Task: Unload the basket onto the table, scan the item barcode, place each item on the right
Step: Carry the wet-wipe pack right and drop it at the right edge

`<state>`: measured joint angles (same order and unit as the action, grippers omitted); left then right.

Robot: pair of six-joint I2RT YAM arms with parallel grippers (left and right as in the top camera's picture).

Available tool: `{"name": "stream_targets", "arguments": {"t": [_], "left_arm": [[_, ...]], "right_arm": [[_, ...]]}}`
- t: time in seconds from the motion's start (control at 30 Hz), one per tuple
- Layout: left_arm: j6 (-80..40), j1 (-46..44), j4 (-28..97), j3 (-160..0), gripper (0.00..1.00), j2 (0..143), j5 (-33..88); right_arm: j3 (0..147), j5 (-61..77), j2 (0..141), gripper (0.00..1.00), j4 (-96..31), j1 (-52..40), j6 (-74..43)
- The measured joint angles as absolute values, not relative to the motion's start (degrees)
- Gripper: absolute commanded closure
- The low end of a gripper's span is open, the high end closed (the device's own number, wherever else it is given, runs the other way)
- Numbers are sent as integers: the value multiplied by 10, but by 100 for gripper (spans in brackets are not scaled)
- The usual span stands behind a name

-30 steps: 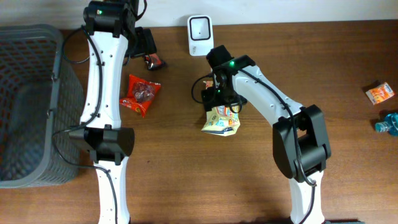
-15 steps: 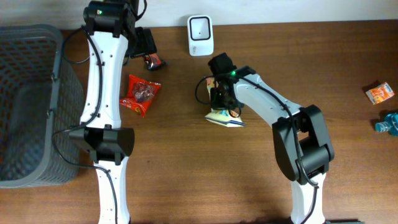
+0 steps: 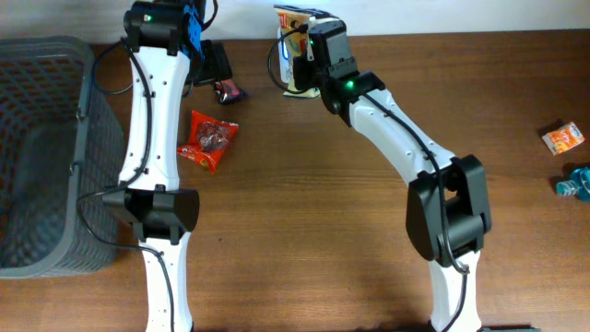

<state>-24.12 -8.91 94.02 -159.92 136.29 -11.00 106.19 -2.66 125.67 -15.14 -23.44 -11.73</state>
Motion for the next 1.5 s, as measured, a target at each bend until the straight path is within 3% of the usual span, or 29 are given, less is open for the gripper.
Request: {"name": "stream_targets", "arguments": {"t": [0.27, 0.5, 0.6, 0.73, 0.83, 0.93, 1.17, 1.3, 1.37, 1.47, 1.5], "left_arm": [[-241, -89, 940, -1599, 1, 1363, -110], [-241, -89, 941, -1599, 1, 1363, -110], [-241, -89, 940, -1599, 1, 1363, -110], [-241, -89, 941, -1599, 1, 1363, -110], [-241, -89, 941, -1599, 1, 1363, -110], [-241, -89, 941, -1599, 1, 1363, -110], [-241, -89, 941, -1599, 1, 1363, -110], [-241, -89, 941, -1599, 1, 1363, -110], [-241, -89, 941, -1599, 1, 1363, -110], [-241, -89, 941, -1599, 1, 1363, -110], [-241, -89, 941, -1599, 1, 1363, -110]], "right_arm": [[1062, -28, 1324, 96, -61, -234, -101], [1062, -25, 1312, 96, -72, -213, -134], [1062, -24, 1245, 96, -159, -137, -165], [1076, -76, 1134, 96, -347, 71, -231], [1070, -90, 1143, 96, -450, 200, -267], [1058, -93, 1168, 96, -476, 327, -282], [1058, -94, 1214, 91, -440, 390, -283], [1057, -101, 1228, 59, -434, 390, -283], [1057, -120, 1229, 38, -448, 390, -273], [1058, -144, 1228, 33, -467, 390, -266], [1060, -138, 1223, 27, -485, 390, -265]]}}
